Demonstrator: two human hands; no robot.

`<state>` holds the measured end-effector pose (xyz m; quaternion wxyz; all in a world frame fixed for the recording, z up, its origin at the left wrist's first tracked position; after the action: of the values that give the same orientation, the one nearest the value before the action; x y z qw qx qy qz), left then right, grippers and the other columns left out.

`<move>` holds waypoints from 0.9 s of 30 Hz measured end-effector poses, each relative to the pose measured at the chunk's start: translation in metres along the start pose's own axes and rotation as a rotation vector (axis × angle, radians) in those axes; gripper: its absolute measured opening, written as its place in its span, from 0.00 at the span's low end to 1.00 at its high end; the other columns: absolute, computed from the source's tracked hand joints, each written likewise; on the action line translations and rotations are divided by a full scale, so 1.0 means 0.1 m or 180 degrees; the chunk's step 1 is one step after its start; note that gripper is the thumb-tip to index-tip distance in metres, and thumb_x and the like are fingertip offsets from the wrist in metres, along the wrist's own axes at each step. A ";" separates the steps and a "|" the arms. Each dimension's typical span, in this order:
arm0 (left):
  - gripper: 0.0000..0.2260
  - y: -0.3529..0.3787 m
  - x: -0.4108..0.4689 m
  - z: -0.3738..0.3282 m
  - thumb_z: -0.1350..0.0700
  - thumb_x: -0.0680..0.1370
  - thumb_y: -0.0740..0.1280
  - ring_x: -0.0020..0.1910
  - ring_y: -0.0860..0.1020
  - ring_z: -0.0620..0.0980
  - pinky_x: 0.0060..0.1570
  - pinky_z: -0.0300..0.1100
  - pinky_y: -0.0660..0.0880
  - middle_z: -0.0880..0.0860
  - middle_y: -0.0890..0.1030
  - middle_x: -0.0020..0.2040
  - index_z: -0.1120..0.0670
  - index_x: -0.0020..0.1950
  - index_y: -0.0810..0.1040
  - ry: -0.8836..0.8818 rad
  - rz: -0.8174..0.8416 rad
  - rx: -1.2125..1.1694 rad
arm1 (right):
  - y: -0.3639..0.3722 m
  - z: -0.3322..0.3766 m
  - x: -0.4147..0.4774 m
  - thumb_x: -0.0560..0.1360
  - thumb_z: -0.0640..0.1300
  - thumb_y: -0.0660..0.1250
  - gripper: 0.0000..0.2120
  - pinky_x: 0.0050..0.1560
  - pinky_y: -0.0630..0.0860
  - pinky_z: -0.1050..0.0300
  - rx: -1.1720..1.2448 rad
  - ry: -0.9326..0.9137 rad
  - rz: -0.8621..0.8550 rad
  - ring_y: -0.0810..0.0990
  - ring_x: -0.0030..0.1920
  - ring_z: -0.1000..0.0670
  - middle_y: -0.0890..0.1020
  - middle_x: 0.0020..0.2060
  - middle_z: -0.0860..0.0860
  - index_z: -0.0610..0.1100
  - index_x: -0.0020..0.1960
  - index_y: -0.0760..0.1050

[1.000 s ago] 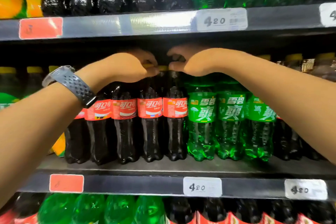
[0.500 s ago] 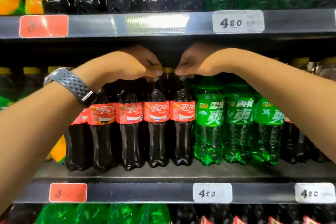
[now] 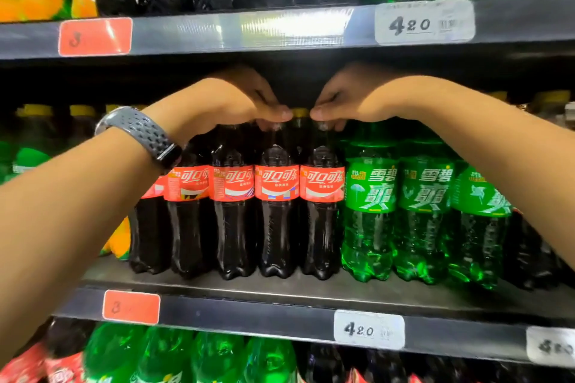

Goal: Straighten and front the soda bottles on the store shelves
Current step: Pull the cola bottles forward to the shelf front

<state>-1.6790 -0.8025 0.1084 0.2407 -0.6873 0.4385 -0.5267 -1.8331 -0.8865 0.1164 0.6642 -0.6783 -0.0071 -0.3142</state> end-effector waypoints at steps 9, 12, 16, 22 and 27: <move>0.10 0.01 0.08 0.05 0.45 0.74 0.71 0.34 0.81 0.39 0.37 0.38 0.73 0.45 0.84 0.35 0.51 0.41 0.83 0.0220 0.0157 -0.0036 | 0.01 -0.01 0.00 0.74 0.60 0.66 0.16 0.36 0.74 0.63 0.0014 0.0275 -0.0042 0.82 0.32 0.60 0.84 0.32 0.58 0.48 0.41 0.81; 0.12 0.00 0.13 0.05 0.43 0.74 0.70 0.35 0.82 0.41 0.39 0.39 0.74 0.45 0.84 0.35 0.50 0.39 0.83 0.0294 0.0214 0.0130 | 0.00 0.05 -0.04 0.74 0.60 0.64 0.16 0.40 0.76 0.60 -0.0247 0.0309 0.0001 0.82 0.35 0.60 0.84 0.34 0.58 0.49 0.43 0.80; 0.16 -0.08 0.16 0.05 0.35 0.73 0.66 0.41 0.80 0.44 0.43 0.40 0.75 0.44 0.84 0.40 0.46 0.44 0.83 0.0495 0.0265 0.0816 | -0.09 0.17 -0.06 0.74 0.62 0.63 0.16 0.49 0.74 0.59 -0.0643 0.0339 0.0096 0.79 0.47 0.56 0.81 0.45 0.58 0.51 0.51 0.80; 0.11 -0.33 0.09 0.37 0.42 0.73 0.69 0.44 0.80 0.47 0.45 0.43 0.75 0.46 0.83 0.43 0.49 0.46 0.82 0.0751 0.0269 0.0541 | -0.01 0.58 0.17 0.76 0.56 0.65 0.17 0.52 0.73 0.68 -0.0225 0.0078 -0.0089 0.78 0.53 0.57 0.81 0.54 0.56 0.49 0.60 0.75; 0.13 -0.47 -0.04 0.68 0.40 0.72 0.69 0.40 0.80 0.43 0.42 0.38 0.74 0.46 0.84 0.40 0.48 0.44 0.82 0.0575 0.0312 0.0379 | 0.23 0.90 0.45 0.76 0.53 0.66 0.20 0.52 0.72 0.73 -0.0097 -0.0180 -0.0015 0.77 0.54 0.60 0.79 0.56 0.58 0.49 0.66 0.72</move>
<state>-1.5990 -0.7843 0.1209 0.2660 -0.5994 0.4594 -0.5992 -1.7497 -0.8262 0.1223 0.6526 -0.6969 -0.0228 -0.2965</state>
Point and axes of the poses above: each hand's wrist, its own x-axis towards the middle knuckle, its own y-axis out of the palm, z = x × y, the point moved 5 cm from there along x, towards the middle knuckle
